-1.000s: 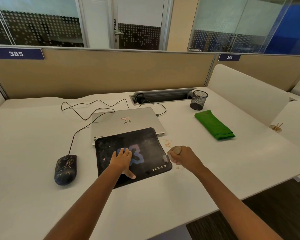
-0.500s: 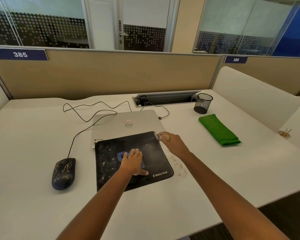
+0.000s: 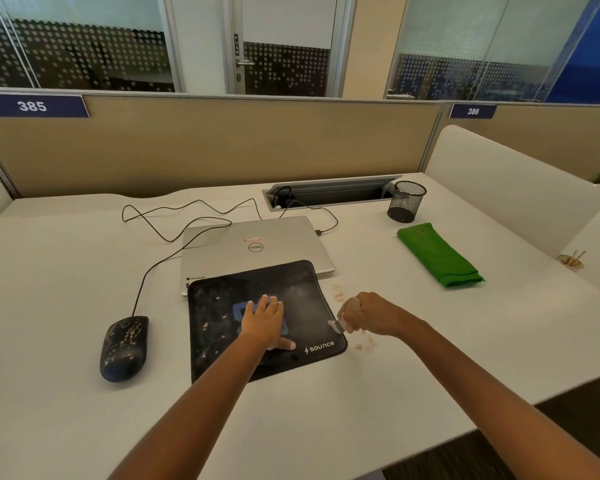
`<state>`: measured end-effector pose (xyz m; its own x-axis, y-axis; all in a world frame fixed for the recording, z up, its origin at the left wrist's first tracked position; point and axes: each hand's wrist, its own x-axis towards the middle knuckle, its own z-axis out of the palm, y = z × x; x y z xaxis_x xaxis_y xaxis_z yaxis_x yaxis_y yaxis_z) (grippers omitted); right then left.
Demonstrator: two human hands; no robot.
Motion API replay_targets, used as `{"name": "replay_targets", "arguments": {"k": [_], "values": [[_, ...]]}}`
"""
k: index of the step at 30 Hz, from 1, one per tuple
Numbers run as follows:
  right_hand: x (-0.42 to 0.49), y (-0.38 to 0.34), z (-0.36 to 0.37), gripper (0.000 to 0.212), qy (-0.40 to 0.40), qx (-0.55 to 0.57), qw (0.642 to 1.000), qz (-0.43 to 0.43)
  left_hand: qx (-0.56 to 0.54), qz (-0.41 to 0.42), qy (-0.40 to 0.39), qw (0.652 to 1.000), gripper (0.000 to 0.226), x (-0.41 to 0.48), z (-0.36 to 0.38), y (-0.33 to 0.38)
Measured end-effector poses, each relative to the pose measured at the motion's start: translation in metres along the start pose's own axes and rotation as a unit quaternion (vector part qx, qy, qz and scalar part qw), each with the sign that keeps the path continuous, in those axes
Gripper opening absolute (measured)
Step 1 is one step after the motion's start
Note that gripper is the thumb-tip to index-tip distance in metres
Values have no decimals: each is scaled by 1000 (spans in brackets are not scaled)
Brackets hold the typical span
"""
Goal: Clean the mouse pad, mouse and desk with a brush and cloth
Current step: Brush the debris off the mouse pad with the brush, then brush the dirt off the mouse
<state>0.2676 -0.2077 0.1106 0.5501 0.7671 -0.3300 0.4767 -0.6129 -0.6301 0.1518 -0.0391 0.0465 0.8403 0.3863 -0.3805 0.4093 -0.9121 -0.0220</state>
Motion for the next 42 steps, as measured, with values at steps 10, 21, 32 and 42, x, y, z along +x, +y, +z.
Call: {"name": "replay_targets", "arguments": {"k": [10, 21, 32, 42], "values": [[-17, 4, -10, 23, 58, 59, 997, 7, 11, -4, 2, 1000, 89, -4, -3, 2], [-25, 26, -5, 22, 98, 100, 990, 14, 5, 0, 18, 1000, 88, -2, 2, 1], [1, -1, 33, 21, 210, 196, 957, -48, -106, 24, 97, 989, 63, -14, 10, -20], [30, -81, 86, 19, 158, 224, 957, -98, -122, -25, 138, 983, 61, -45, 7, -102]]}}
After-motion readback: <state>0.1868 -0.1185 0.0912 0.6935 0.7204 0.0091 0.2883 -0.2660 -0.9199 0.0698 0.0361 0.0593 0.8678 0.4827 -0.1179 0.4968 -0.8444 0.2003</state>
